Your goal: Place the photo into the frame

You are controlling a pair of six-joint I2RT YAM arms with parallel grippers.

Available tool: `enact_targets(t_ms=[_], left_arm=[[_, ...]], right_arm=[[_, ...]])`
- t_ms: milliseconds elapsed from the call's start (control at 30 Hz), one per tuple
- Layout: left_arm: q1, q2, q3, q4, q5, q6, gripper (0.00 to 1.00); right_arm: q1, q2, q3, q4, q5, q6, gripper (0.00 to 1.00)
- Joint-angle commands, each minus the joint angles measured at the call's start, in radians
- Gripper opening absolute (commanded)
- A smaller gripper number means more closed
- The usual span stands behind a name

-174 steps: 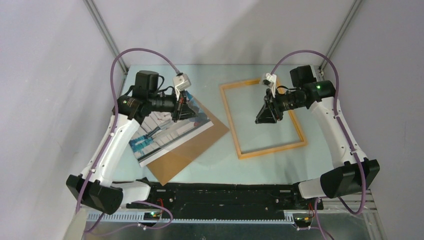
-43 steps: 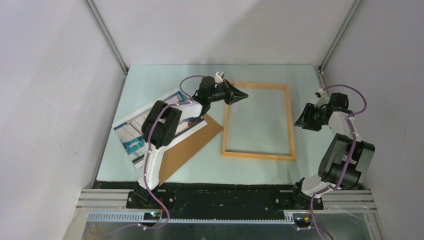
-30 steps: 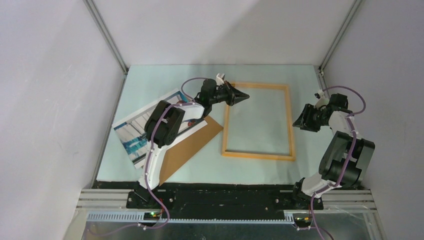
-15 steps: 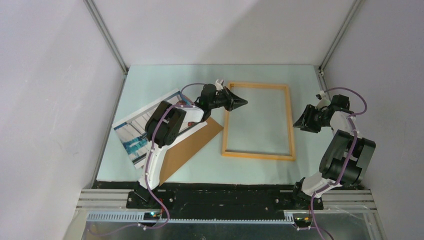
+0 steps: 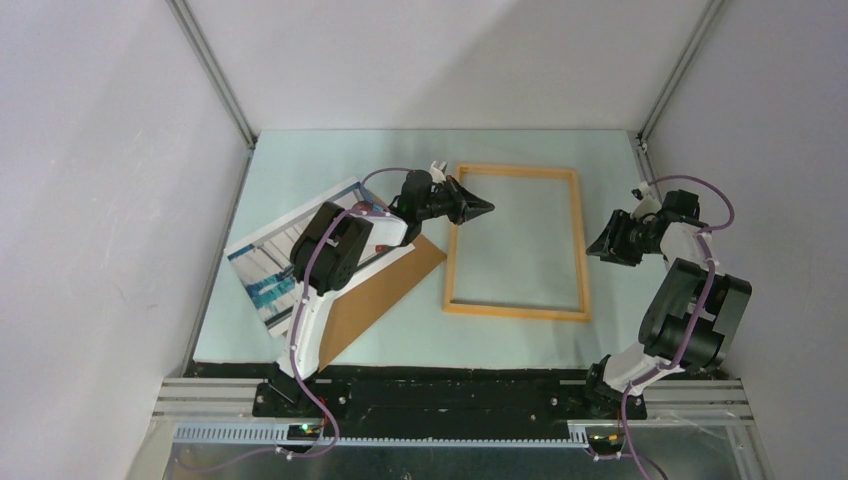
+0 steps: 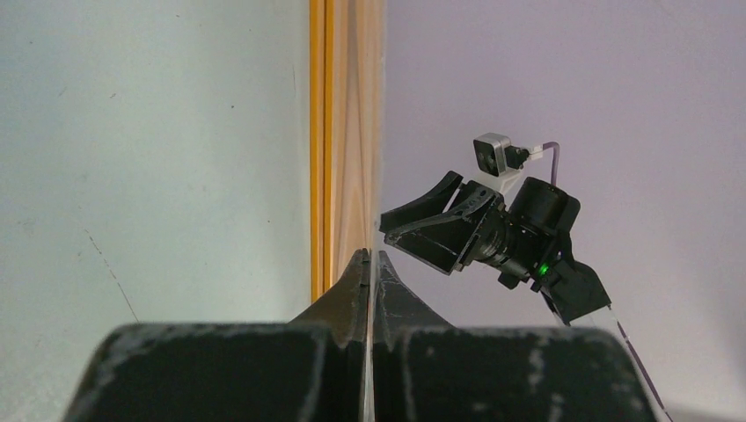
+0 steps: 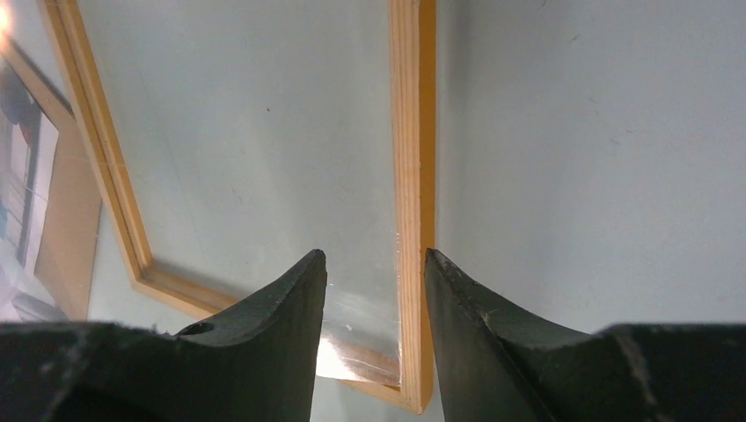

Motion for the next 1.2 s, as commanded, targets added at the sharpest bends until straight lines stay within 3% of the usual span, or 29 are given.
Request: enact_targets(t_ms=[0, 1167], left_arm=[[-0.008, -0.020, 0.011, 0.059, -0.008, 0.028, 0.00], [-0.010, -0.021, -0.034, 0.048, -0.021, 0.076, 0.00]], right_arm=[[-0.005, 0.011, 0.006, -0.006, -0.019, -0.011, 0.49], [-0.008, 0.018, 0.005, -0.010, -0.020, -0.020, 0.49]])
